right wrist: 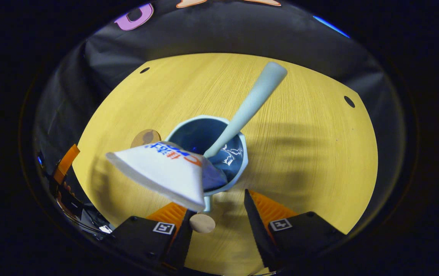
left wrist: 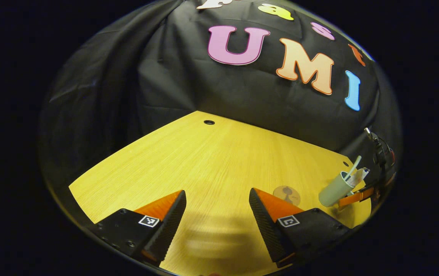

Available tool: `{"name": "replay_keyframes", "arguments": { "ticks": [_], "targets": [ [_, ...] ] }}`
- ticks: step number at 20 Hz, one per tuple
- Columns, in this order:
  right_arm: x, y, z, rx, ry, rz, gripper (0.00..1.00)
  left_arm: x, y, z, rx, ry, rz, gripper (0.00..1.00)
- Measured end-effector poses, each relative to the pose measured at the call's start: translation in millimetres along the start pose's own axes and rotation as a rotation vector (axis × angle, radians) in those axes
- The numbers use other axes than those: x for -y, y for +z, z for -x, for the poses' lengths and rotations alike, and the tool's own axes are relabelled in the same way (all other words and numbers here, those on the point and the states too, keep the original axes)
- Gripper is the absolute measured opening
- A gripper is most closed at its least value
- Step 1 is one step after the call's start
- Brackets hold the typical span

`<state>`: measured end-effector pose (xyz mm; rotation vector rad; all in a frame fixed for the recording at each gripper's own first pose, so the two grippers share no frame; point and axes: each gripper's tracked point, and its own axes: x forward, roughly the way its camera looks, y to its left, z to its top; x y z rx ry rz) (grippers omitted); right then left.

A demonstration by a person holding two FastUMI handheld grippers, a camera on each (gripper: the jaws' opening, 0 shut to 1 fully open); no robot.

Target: Put the toothbrush and toothpaste on the desktop into the cup, then pick up the cup and place it on the coaster on the desktop.

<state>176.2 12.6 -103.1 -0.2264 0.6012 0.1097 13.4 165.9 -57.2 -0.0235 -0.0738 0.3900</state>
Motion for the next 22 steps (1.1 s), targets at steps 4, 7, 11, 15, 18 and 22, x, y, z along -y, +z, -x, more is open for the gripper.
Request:
{"name": "replay_keyframes", "arguments": {
  "ticks": [4, 7, 11, 15, 18, 22],
  "targets": [
    [-2, 1, -3, -0.049, -0.015, 0.006, 0.59, -4, -6, -4, -0.023, 0.011, 0.014, 0.95],
    [-6, -1, -7, -0.087, -0.028, 0.016, 0.47, -4, -15, -5, -0.061, 0.010, 0.020, 0.95],
    [-3, -2, -7, -0.120, -0.069, 0.091, 0.44, -3, -27, -5, -0.093, -0.009, 0.032, 0.95],
    [-2, 1, -5, -0.097, -0.089, 0.122, 0.45, -1, -31, -7, -0.104, -0.021, 0.044, 0.95],
    [-3, 6, 0, -0.070, -0.099, 0.156, 0.46, 0, -30, -7, -0.109, -0.026, 0.050, 0.95],
    [-21, 6, 1, -0.045, -0.065, 0.154, 0.47, 0, -33, -8, -0.111, -0.028, 0.056, 0.96]
  ]
}}
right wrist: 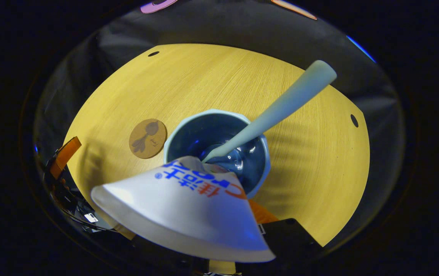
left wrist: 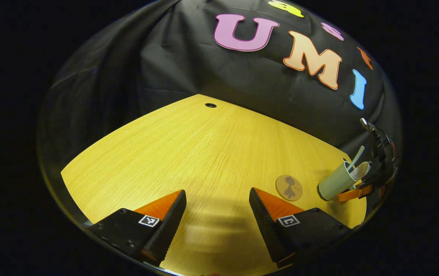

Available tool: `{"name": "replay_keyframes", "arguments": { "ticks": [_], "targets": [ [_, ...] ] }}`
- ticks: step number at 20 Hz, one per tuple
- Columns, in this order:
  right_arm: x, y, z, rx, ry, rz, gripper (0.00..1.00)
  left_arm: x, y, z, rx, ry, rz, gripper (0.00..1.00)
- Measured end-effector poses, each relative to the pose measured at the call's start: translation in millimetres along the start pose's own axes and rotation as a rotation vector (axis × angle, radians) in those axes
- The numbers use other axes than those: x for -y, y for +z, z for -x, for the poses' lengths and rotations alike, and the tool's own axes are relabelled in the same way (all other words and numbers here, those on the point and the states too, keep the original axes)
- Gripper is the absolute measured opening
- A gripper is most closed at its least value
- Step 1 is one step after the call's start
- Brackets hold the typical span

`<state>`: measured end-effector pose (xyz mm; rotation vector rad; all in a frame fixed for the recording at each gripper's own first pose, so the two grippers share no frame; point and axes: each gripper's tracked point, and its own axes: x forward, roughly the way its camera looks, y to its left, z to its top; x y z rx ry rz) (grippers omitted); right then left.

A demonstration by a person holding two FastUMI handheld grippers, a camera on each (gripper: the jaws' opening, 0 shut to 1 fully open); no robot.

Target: Put the toothbrush and toothpaste on the desktop into the cup, then pick up the cup and place it on the coaster on the desktop.

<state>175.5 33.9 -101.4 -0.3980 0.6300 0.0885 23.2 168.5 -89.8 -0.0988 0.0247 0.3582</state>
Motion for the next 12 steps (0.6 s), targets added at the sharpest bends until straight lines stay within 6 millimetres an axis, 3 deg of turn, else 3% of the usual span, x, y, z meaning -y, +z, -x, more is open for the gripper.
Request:
{"name": "replay_keyframes", "arguments": {
  "ticks": [2, 5, 10, 12],
  "targets": [
    [-7, 5, 5, 0.012, 0.006, 0.027, 0.47, 0, -1, -1, 0.000, -0.001, 0.005, 0.96],
    [-32, 15, 10, 0.015, 0.043, 0.061, 0.48, -1, -4, -1, 0.001, -0.003, 0.024, 0.96],
    [-75, 33, 2, 0.007, 0.082, 0.141, 0.49, -11, -10, -1, -0.023, 0.014, 0.044, 0.95],
    [-90, 39, -5, -0.004, 0.096, 0.171, 0.49, -26, -20, 8, -0.032, 0.024, 0.044, 0.96]
  ]
}}
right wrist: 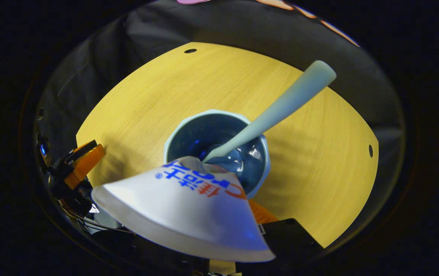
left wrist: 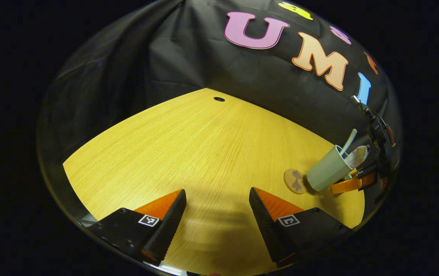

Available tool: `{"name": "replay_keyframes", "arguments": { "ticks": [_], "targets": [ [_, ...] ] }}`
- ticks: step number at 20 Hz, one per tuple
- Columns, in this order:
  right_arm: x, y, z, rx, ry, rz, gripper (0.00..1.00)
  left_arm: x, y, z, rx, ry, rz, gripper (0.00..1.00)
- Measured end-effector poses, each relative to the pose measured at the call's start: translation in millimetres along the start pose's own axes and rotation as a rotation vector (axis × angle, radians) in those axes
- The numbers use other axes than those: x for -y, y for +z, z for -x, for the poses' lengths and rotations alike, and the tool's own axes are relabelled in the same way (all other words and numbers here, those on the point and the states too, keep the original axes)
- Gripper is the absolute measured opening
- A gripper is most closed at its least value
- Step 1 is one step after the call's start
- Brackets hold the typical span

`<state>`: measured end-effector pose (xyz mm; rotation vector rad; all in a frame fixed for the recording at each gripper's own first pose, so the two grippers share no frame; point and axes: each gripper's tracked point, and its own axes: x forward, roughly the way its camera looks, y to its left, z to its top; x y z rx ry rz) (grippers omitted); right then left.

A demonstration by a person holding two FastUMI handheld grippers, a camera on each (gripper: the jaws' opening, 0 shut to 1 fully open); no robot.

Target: Put the toothbrush and toothpaste on the desktop into the cup, then pick up the cup and place it on the coaster on the desktop.

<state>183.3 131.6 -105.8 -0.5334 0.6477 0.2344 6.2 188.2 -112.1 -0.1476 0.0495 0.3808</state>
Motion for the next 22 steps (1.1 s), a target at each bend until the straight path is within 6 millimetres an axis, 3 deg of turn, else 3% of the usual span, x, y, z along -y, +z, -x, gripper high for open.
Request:
{"name": "replay_keyframes", "arguments": {
  "ticks": [3, 8, 15, 19, 21, 22],
  "targets": [
    [-16, 9, -9, -0.009, 0.008, 0.030, 0.50, -12, -4, 9, -0.014, 0.018, 0.012, 0.95],
    [-26, 12, -19, -0.033, 0.004, 0.040, 0.51, -38, -2, 5, -0.021, 0.047, 0.032, 0.96],
    [-29, 13, -20, -0.032, -0.010, 0.038, 0.52, -33, 0, 7, -0.036, 0.024, 0.021, 0.96],
    [-40, 19, 0, 0.029, 0.043, 0.023, 0.53, -28, 0, 14, -0.057, -0.026, 0.008, 0.95],
    [-39, 28, 15, 0.072, 0.049, 0.002, 1.00, -27, -3, 15, -0.069, -0.047, -0.025, 0.95],
    [-37, 30, 22, 0.100, 0.047, -0.013, 0.95, -25, -3, 16, -0.072, -0.062, -0.045, 0.95]
  ]
}}
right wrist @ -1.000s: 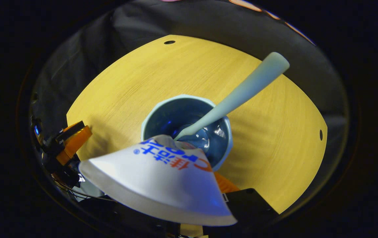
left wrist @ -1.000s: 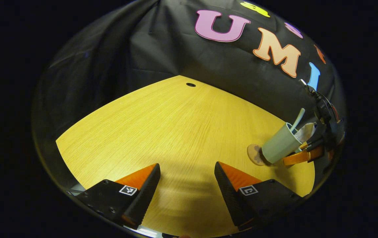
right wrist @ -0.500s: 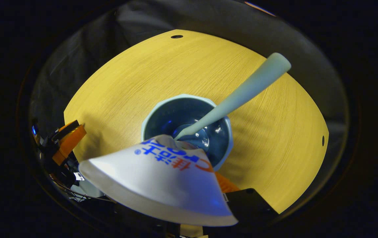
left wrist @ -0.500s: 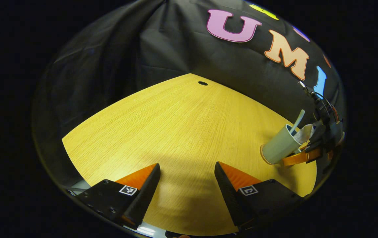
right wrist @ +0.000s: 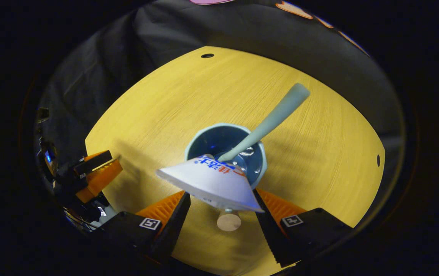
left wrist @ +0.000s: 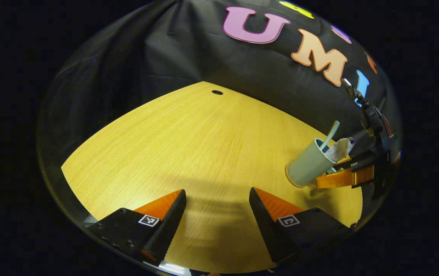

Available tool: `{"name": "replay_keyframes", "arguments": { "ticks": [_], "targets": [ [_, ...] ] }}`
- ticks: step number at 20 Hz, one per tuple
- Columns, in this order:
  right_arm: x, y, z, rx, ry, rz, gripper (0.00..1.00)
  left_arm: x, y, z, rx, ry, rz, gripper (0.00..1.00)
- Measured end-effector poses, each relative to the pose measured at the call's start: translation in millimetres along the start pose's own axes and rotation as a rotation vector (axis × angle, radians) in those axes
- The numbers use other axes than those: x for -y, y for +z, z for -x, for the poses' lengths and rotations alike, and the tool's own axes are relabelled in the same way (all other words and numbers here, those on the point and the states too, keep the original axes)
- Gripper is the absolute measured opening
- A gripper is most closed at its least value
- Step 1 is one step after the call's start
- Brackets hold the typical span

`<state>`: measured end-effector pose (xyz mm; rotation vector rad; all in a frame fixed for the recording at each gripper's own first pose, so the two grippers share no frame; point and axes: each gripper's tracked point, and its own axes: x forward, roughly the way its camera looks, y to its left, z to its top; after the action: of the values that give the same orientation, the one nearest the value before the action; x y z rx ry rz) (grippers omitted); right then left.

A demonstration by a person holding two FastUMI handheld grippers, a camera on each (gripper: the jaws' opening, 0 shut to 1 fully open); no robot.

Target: Put the toothbrush and toothpaste on the desktop into the cup, then pick up the cup and place it on the coaster on the desktop.

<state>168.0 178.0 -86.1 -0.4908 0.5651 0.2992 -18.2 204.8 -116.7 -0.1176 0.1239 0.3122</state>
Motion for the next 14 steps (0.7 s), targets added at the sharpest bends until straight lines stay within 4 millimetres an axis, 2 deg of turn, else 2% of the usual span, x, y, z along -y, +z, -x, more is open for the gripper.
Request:
{"name": "replay_keyframes", "arguments": {
  "ticks": [2, 4, 5, 7, 8, 10, 11, 13, 14],
  "targets": [
    [4, 6, 17, 0.065, -0.001, -0.043, 0.99, 10, 11, 7, 0.004, -0.038, -0.038, 0.95],
    [18, 7, 37, 0.119, -0.022, -0.090, 0.95, 26, 21, 13, 0.000, -0.081, -0.076, 0.96],
    [28, 4, 46, 0.137, -0.043, -0.115, 0.99, 36, 24, 15, -0.005, -0.101, -0.101, 0.95],
    [46, -6, 62, 0.167, -0.082, -0.177, 0.99, 57, 28, 12, -0.016, -0.135, -0.158, 0.95],
    [52, -11, 70, 0.189, -0.094, -0.207, 0.95, 67, 30, 12, -0.023, -0.151, -0.182, 0.95],
    [65, -18, 91, 0.256, -0.118, -0.253, 0.95, 89, 33, 16, -0.045, -0.199, -0.216, 0.95],
    [71, -21, 102, 0.291, -0.130, -0.274, 0.99, 99, 33, 17, -0.055, -0.221, -0.236, 0.95],
    [82, -30, 126, 0.361, -0.156, -0.326, 0.95, 112, 33, 20, -0.068, -0.247, -0.283, 0.95],
    [87, -36, 135, 0.394, -0.168, -0.356, 0.99, 117, 33, 19, -0.071, -0.256, -0.302, 0.95]
  ]
}}
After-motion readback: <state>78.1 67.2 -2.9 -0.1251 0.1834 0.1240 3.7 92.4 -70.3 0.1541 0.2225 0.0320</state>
